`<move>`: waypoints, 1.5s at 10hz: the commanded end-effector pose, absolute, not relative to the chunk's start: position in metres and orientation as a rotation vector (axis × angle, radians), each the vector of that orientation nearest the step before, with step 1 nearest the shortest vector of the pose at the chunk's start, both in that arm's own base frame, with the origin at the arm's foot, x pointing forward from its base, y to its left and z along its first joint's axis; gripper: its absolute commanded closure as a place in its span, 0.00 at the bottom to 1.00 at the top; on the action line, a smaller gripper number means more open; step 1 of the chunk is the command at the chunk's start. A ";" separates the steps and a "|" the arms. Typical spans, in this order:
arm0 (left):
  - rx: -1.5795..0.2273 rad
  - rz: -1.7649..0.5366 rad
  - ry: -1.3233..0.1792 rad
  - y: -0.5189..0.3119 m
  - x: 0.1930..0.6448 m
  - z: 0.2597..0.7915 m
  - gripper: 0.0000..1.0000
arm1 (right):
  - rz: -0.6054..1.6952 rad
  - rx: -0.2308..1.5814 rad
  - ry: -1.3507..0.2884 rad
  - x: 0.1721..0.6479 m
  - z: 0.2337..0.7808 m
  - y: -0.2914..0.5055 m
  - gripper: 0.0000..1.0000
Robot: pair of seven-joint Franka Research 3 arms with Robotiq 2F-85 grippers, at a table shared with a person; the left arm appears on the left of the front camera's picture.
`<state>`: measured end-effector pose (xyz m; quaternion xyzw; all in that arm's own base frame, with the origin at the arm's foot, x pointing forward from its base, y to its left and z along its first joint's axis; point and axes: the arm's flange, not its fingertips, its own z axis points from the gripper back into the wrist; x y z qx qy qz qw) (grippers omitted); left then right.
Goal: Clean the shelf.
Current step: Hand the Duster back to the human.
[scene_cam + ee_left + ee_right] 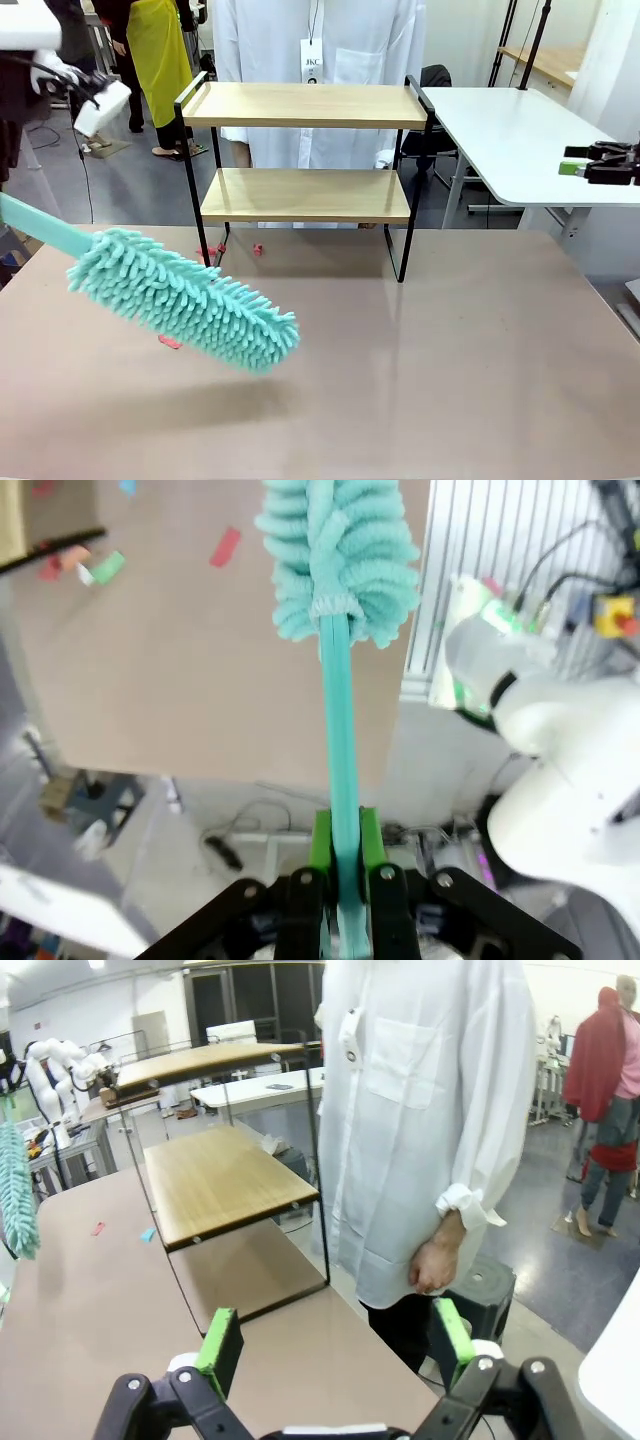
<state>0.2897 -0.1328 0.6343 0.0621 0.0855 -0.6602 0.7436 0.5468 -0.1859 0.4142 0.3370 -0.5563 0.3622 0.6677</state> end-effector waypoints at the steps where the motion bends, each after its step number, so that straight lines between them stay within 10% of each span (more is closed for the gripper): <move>1: 0.023 -1.446 0.013 -0.133 0.290 0.609 0.87 | 0.912 0.817 -1.178 0.533 0.446 -0.146 0.00; 8: -0.267 -1.510 -0.439 -0.169 0.315 0.533 0.87 | 1.155 1.065 -0.923 0.475 0.497 -0.028 0.00; 15: -0.244 -1.540 -0.453 -0.188 0.323 0.515 0.87 | 1.166 1.093 -0.919 0.472 0.488 -0.017 0.00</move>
